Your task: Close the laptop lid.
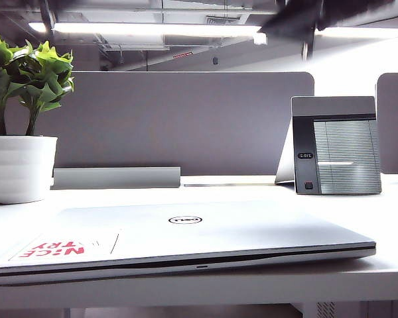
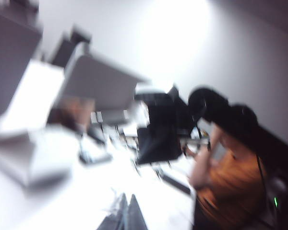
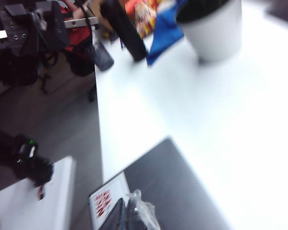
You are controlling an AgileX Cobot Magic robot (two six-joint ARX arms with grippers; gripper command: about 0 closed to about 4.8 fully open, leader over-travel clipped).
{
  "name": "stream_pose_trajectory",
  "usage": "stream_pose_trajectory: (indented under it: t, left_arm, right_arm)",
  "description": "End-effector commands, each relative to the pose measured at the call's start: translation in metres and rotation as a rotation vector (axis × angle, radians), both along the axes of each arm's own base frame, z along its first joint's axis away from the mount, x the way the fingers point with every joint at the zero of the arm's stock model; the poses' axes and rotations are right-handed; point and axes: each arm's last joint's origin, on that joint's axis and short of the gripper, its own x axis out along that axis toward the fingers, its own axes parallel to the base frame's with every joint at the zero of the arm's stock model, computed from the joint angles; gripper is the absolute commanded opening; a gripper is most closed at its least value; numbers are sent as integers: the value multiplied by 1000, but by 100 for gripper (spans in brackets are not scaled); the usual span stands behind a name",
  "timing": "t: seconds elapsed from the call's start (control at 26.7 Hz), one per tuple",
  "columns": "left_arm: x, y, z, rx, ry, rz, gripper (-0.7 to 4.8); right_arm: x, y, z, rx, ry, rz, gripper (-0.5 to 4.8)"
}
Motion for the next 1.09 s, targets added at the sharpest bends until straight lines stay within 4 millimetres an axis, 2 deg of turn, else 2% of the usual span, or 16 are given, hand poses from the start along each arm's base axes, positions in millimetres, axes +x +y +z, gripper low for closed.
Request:
stream_pose_trajectory:
  t: [0.04,0.3,0.45,0.67,0.82,0.97,1.09]
  left_arm:
    - [-13,7,23,-17,-70,133,-5]
    - [-56,16,52,76,-201,503,-5]
    - [-82,24,59,185,-198,793,-5]
    - [-116,33,64,330,-191,1056,-5]
    - [-131,35,66,384,-212,1104,-5]
    - [-143,36,69,373,-228,1112,-5]
    - [-150,36,70,373,-227,1111,-5]
  right_arm:
    - [-16,2,43,64,-140,26,-2]
    - [-63,0,102,115,-338,60,-2]
    - [-88,2,121,125,-395,80,-2]
    - [-122,-3,143,112,-449,66,-4]
    - [-143,-1,157,25,-468,-22,-4]
    - [-158,-4,172,-102,-482,-247,-5]
    - [-176,5,182,-147,-533,-325,-5]
